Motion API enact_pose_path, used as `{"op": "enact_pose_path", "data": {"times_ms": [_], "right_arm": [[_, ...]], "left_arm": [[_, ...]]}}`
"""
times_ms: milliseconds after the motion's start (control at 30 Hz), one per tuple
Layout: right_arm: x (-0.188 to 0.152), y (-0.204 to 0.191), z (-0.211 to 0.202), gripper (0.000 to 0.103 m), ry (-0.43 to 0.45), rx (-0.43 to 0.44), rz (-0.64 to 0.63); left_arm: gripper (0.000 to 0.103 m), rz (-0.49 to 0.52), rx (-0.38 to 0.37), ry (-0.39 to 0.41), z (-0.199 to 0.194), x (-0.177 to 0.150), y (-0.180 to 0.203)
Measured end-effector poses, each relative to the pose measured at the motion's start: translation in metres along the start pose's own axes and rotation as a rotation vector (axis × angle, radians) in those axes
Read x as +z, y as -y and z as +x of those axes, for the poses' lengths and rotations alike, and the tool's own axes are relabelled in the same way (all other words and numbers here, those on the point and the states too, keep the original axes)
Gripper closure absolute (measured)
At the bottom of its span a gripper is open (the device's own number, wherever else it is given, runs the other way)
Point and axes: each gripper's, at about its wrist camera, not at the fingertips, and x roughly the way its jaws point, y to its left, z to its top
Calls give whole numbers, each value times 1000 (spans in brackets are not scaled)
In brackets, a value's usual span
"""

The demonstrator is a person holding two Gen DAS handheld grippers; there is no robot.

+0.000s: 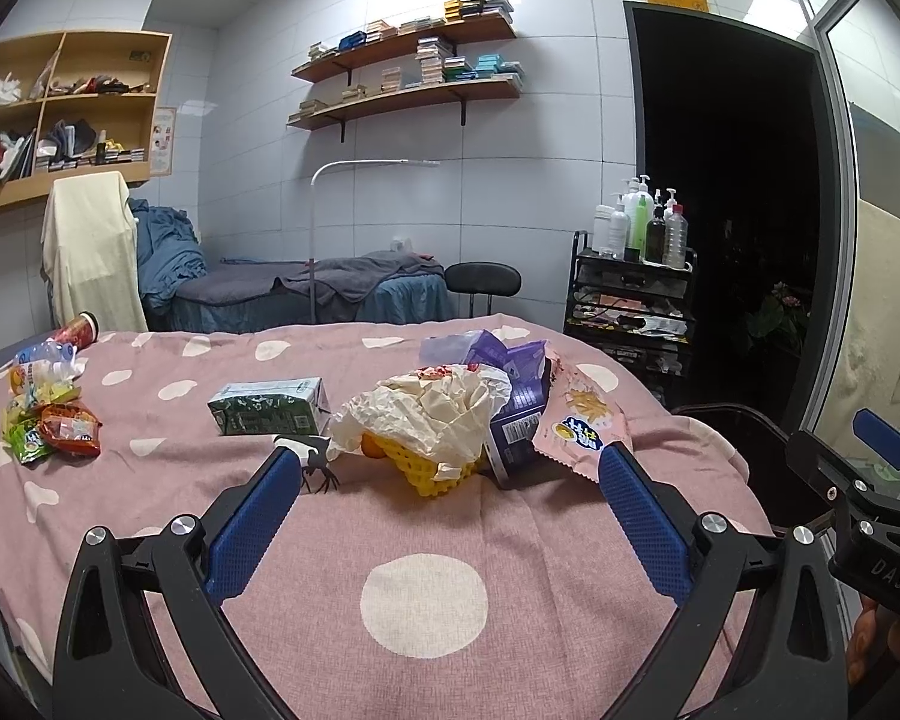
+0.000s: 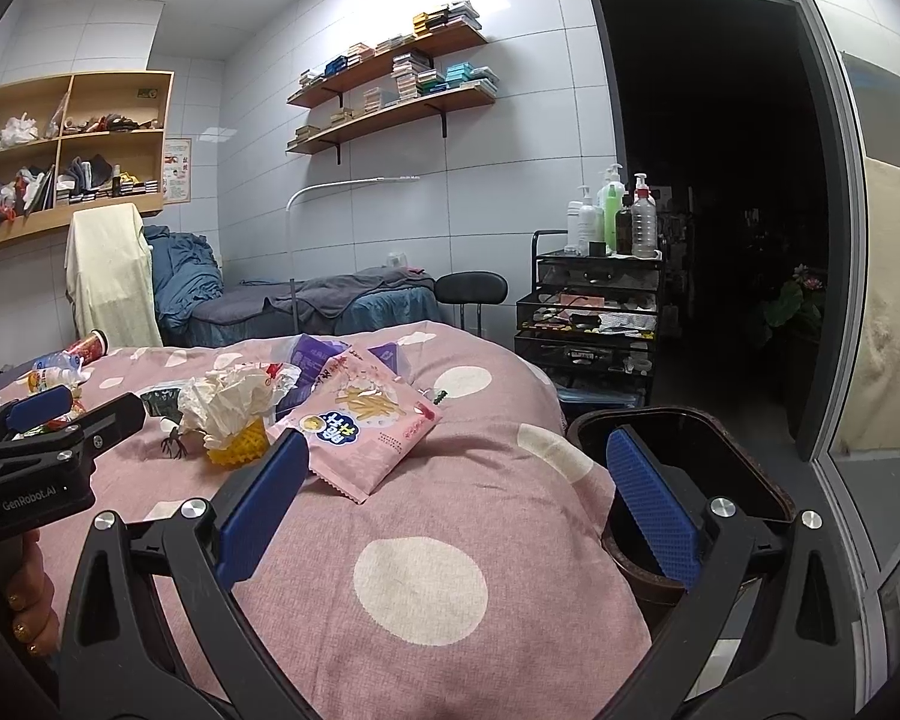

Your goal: Collect trash

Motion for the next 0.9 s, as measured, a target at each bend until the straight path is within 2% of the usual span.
{"op": "enact_pose_path", "data": {"times_ms": [900], "right_arm": [[-4, -2, 1, 5, -9, 2, -1]], "left_arm": [[5, -2, 0, -5, 2, -3, 1]]}}
